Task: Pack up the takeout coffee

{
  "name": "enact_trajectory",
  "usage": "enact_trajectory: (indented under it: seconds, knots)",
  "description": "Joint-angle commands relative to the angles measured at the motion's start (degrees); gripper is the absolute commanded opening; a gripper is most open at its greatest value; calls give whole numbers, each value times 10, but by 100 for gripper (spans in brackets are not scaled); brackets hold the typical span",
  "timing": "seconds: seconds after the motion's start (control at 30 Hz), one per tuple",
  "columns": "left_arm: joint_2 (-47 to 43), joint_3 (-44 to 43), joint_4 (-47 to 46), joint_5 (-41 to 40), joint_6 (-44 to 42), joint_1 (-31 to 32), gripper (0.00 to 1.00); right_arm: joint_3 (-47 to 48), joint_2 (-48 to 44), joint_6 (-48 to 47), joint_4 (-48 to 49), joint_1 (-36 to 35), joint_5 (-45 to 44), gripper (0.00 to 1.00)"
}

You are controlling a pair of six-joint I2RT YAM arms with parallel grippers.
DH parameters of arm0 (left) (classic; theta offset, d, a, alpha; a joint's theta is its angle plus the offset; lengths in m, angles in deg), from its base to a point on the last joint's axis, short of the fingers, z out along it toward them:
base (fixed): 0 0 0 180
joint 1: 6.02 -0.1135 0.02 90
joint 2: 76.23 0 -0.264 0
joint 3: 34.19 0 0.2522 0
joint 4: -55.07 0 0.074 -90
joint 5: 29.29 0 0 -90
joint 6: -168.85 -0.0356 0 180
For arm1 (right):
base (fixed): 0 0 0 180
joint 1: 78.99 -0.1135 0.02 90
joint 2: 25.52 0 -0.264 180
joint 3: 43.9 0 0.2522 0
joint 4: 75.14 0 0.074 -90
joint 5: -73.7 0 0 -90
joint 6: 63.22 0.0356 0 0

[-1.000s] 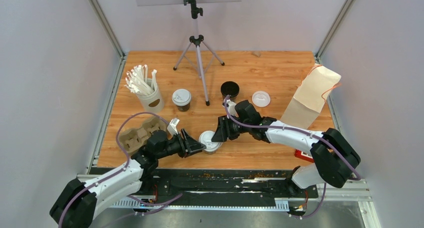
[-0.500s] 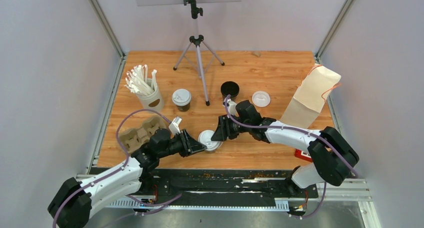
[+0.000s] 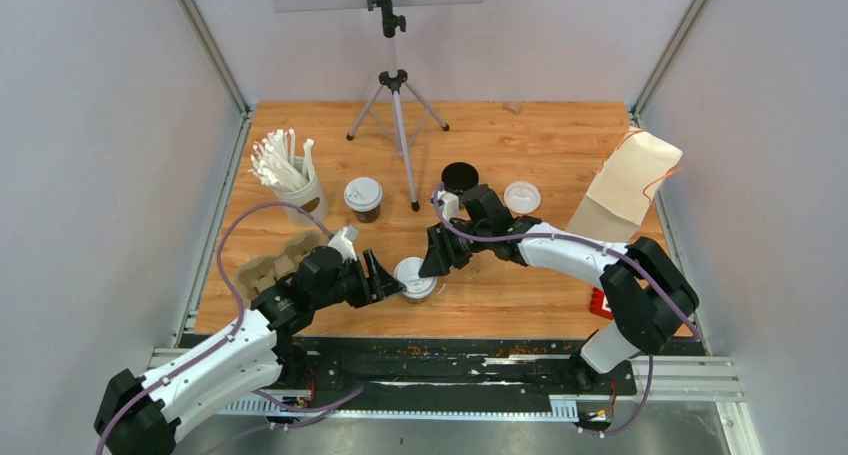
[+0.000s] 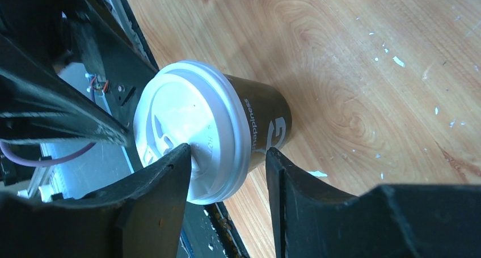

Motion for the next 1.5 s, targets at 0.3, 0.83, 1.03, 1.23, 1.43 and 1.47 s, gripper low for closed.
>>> enact_trajectory:
  seconds: [0.3, 0.83, 1.03, 1.23, 1.43, 1.47]
  knots:
    - [53, -93, 28, 60, -146, -92, 63, 63, 52, -110, -120, 12, 23, 52]
    - [84, 5, -112, 95, -116, -95, 55, 74, 56, -109, -121, 13, 16, 51]
    - [82, 39, -96, 78, -98, -95, 45, 66, 64, -107, -108, 17, 13, 51]
    - [80, 80, -68, 52, -83, -95, 35, 48, 67, -100, -84, 19, 14, 51]
    - [40, 86, -99, 57, -29, -82, 35, 79, 87, -103, -93, 24, 18, 51]
    - [30, 87, -122, 55, -9, -74, 36, 89, 89, -103, -97, 25, 18, 51]
